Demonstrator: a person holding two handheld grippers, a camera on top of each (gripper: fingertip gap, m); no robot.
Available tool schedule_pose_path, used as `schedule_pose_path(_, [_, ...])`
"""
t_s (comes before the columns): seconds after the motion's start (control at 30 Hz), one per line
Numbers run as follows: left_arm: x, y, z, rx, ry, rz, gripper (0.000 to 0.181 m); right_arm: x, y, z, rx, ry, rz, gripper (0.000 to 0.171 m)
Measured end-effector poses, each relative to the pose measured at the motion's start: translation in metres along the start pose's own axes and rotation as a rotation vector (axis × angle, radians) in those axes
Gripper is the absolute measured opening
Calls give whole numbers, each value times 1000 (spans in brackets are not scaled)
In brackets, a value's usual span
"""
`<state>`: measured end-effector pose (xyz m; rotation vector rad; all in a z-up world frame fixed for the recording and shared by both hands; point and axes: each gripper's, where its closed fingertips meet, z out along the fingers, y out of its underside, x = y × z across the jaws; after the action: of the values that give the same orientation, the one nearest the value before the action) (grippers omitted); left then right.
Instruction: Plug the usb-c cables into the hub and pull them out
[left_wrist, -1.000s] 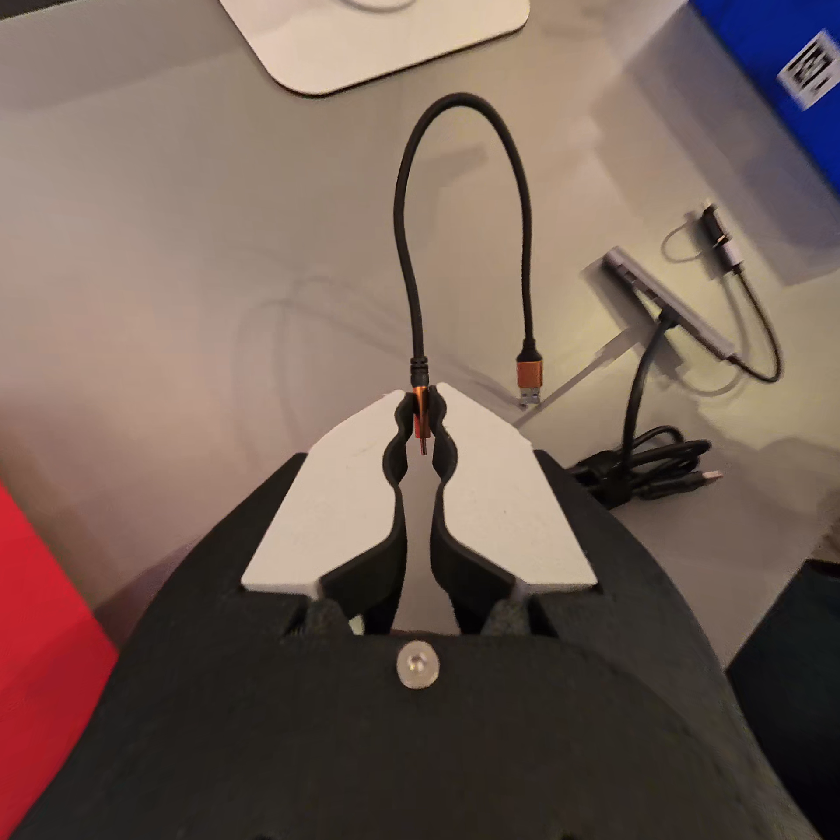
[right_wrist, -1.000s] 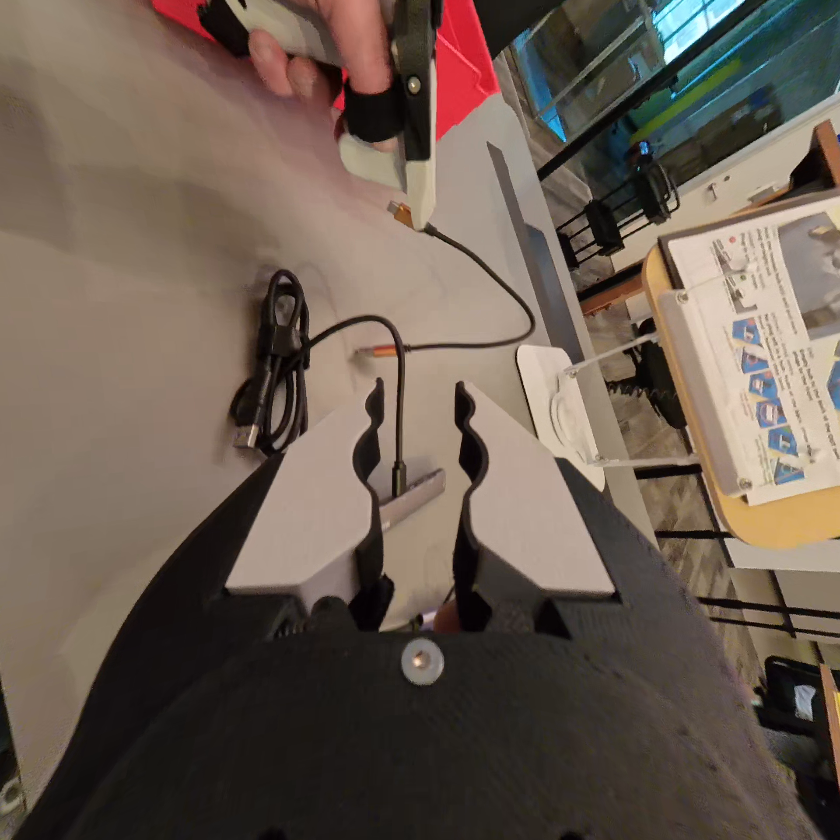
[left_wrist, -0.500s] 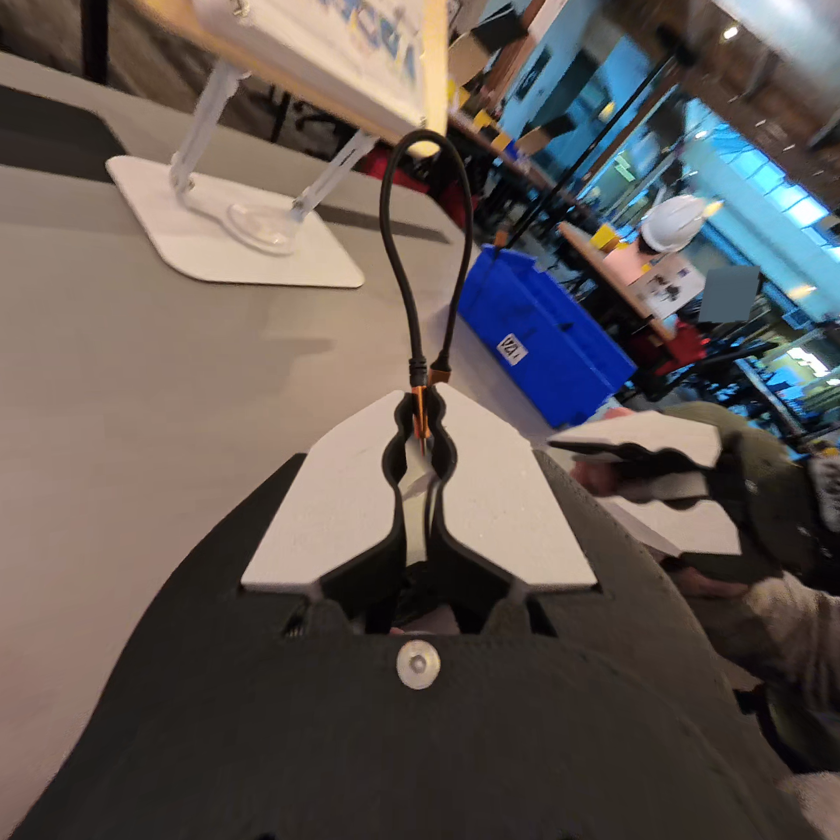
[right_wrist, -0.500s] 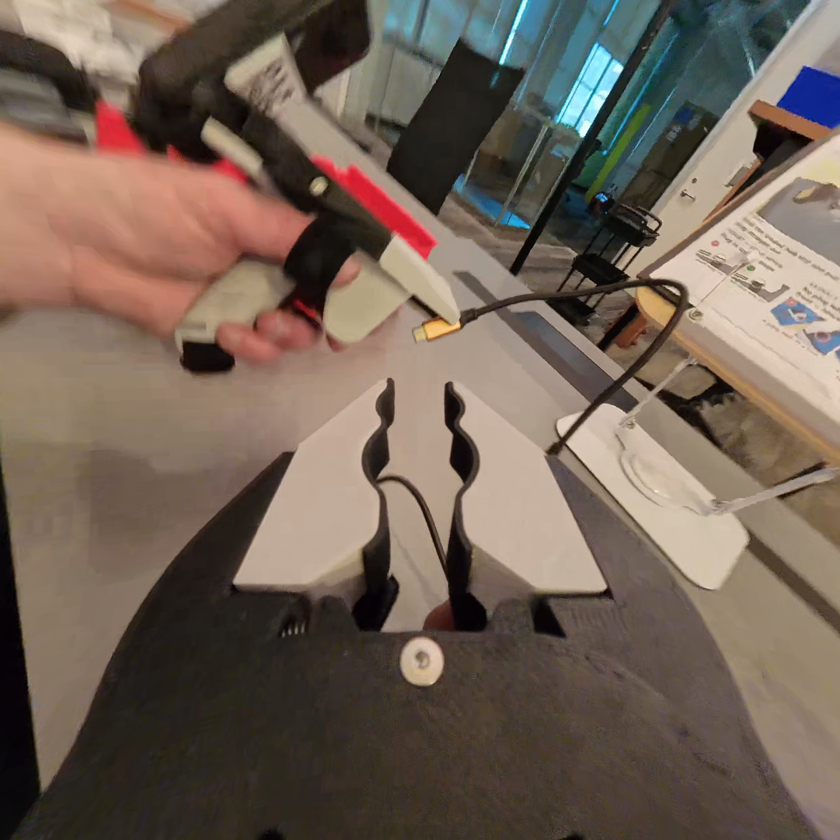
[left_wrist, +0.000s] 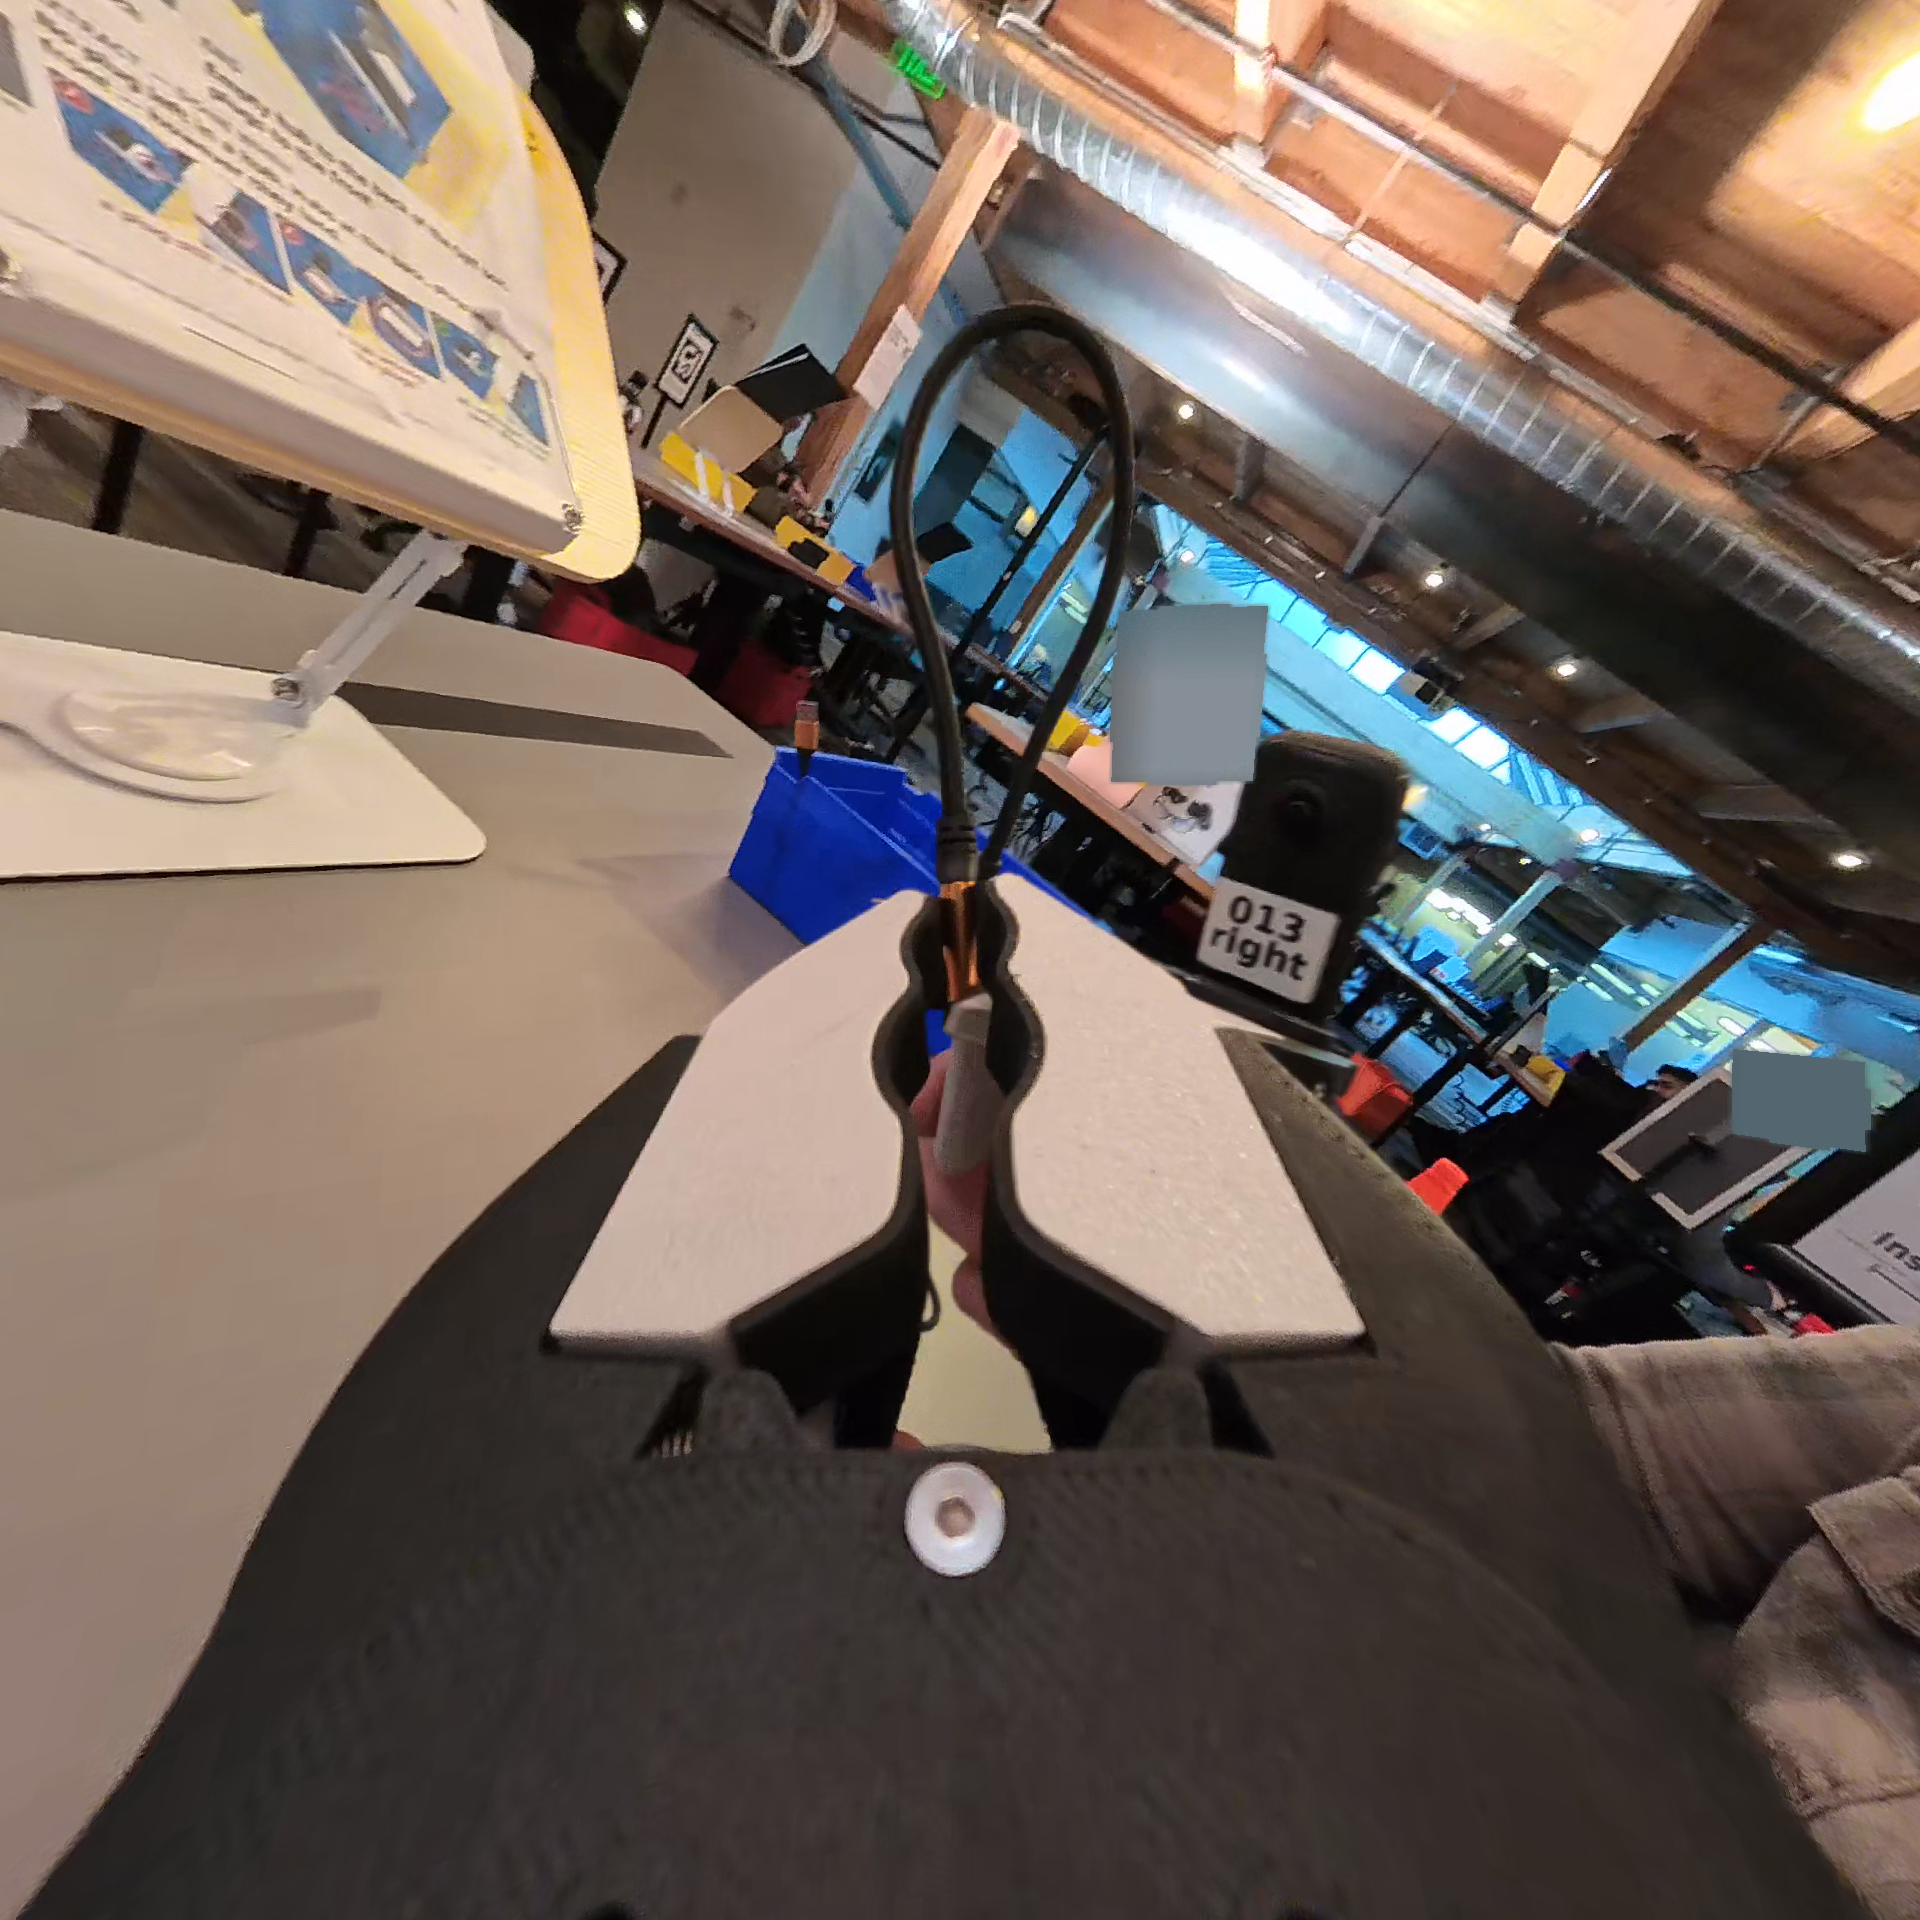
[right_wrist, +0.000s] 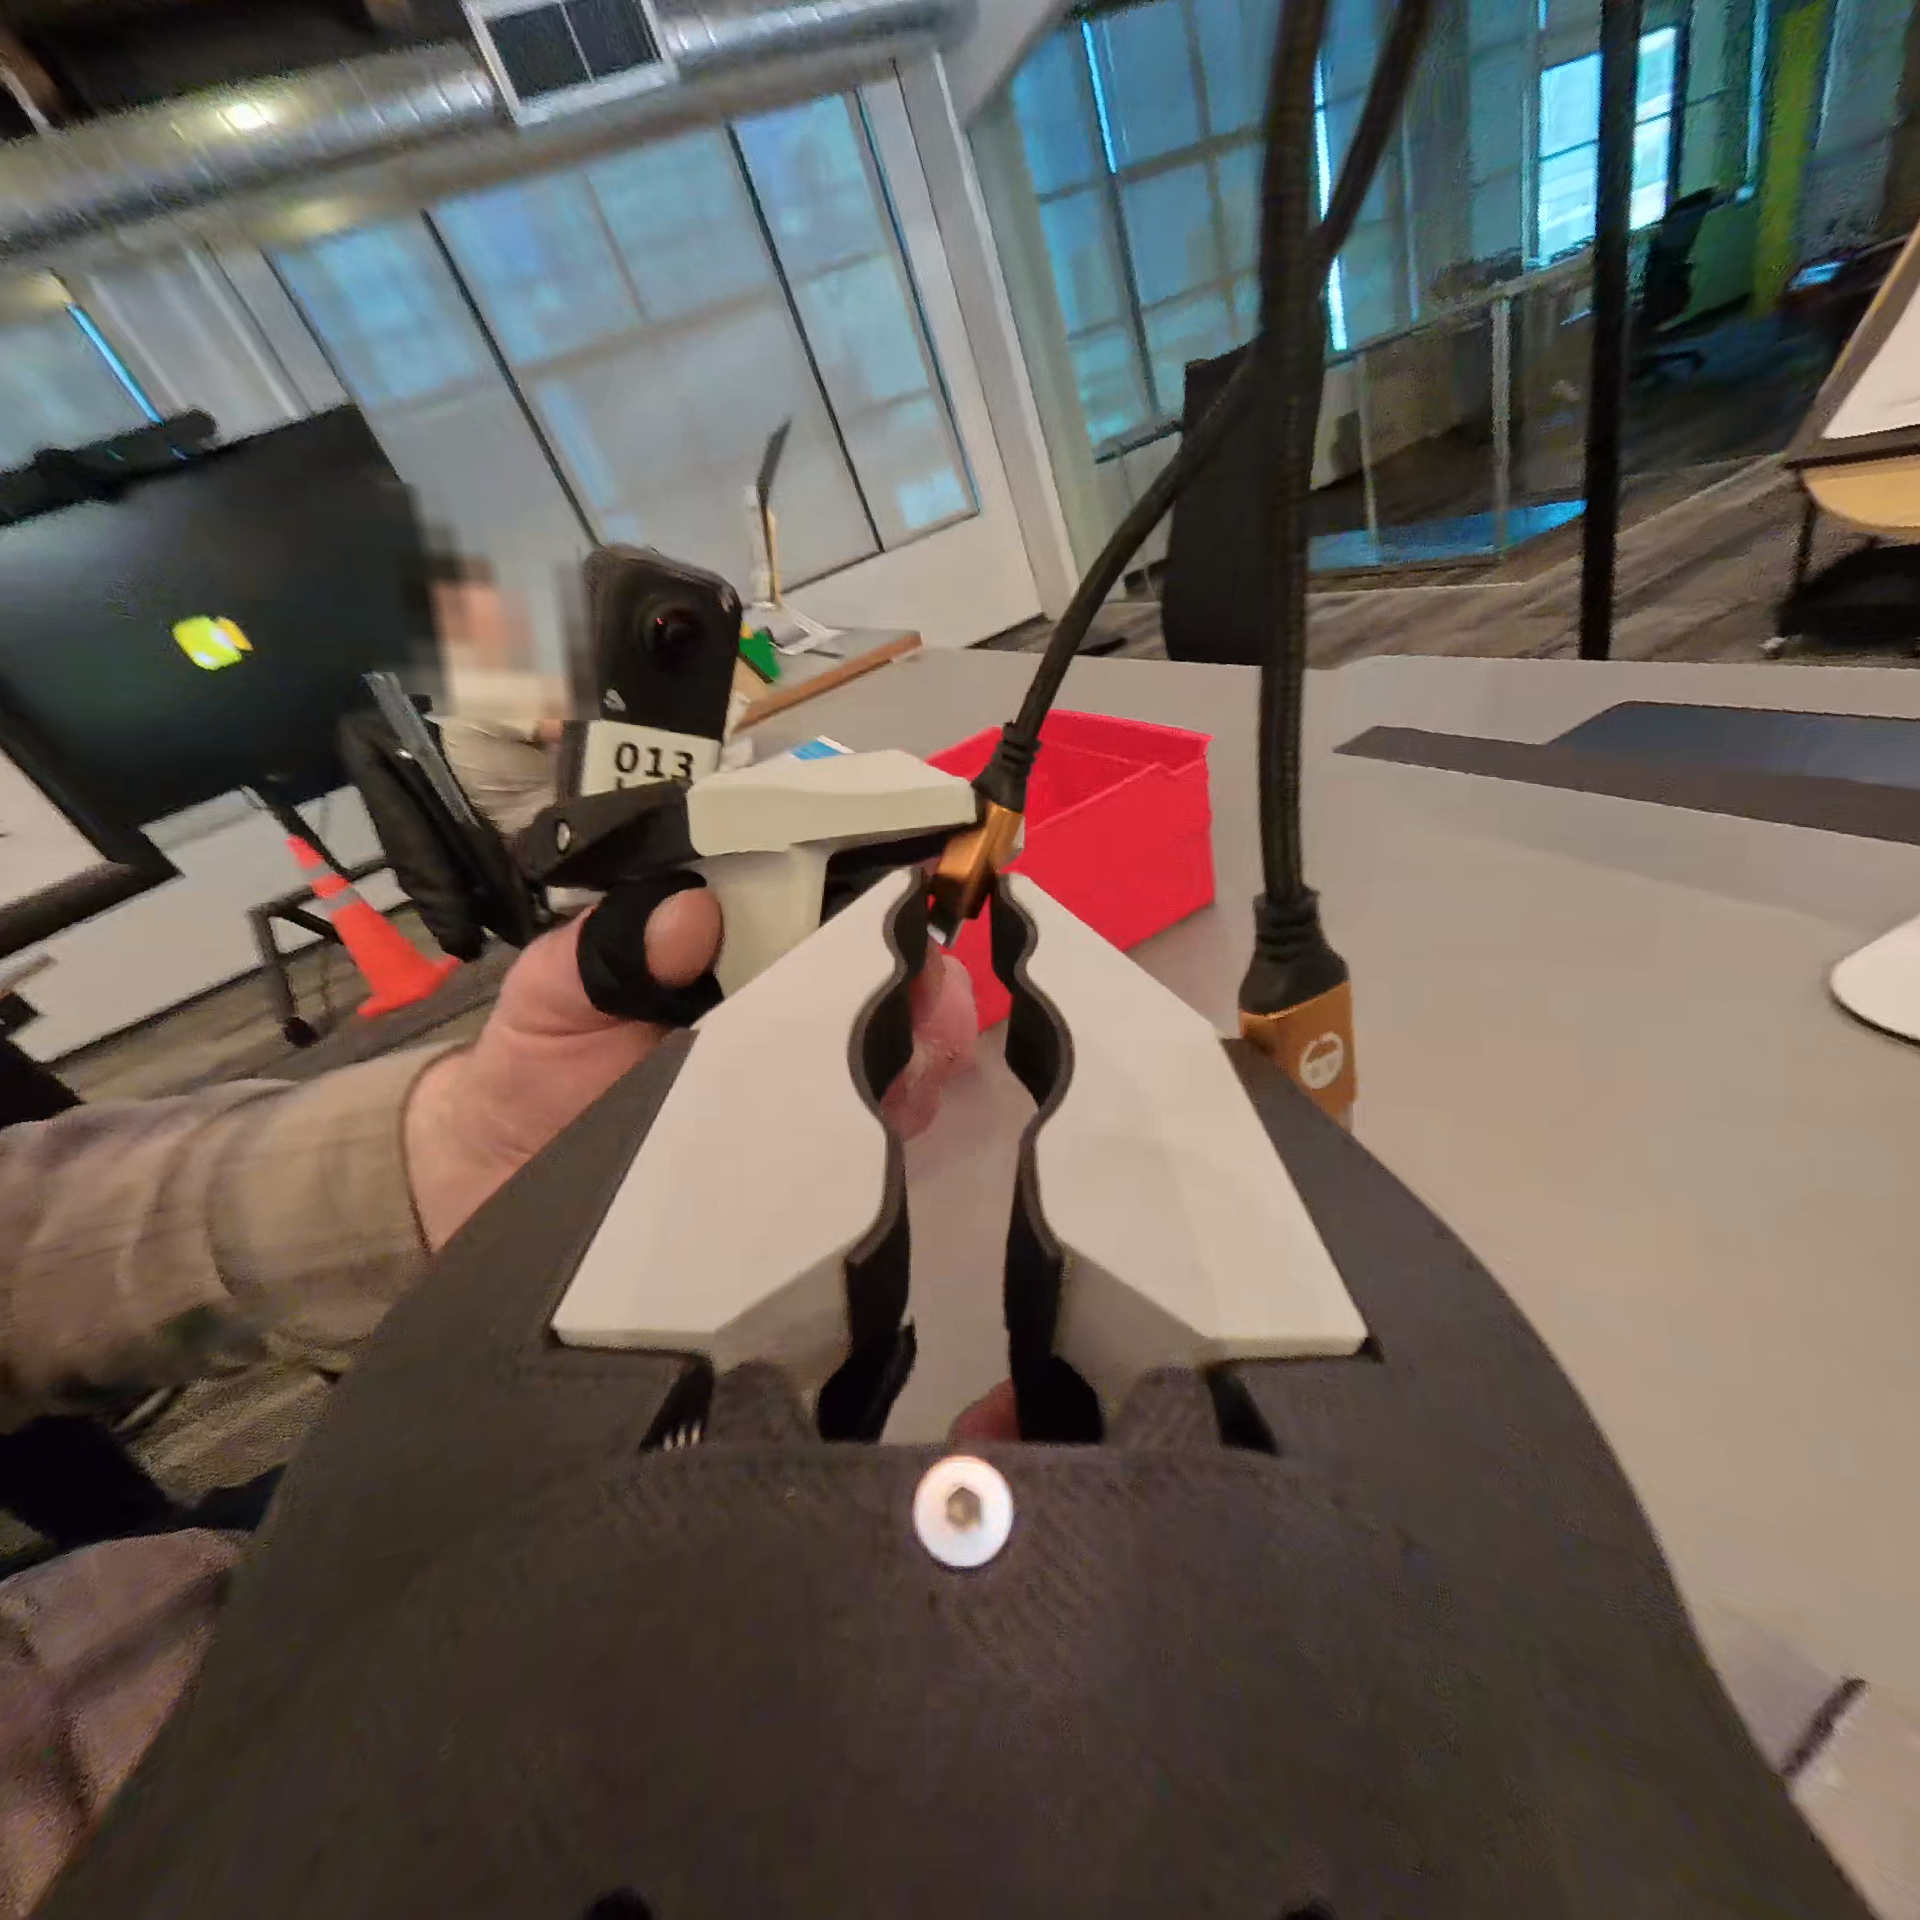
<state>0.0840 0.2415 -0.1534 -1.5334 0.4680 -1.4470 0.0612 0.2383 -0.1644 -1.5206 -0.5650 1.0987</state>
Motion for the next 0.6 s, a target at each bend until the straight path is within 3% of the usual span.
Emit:
schedule_pose_path(0.2, [9,-1,0,33,57,18,5,-6,-2,-5,4,-71,34,6])
schedule_pose_path(0.4, [5,-3,-6,-11,-28,256,12,5,-1,-14,-116,-72,-2,6])
schedule_pose_path(0.6, [3,-21,-21,-72,-154,547,24,35,-6,-32,-247,138,-388,5])
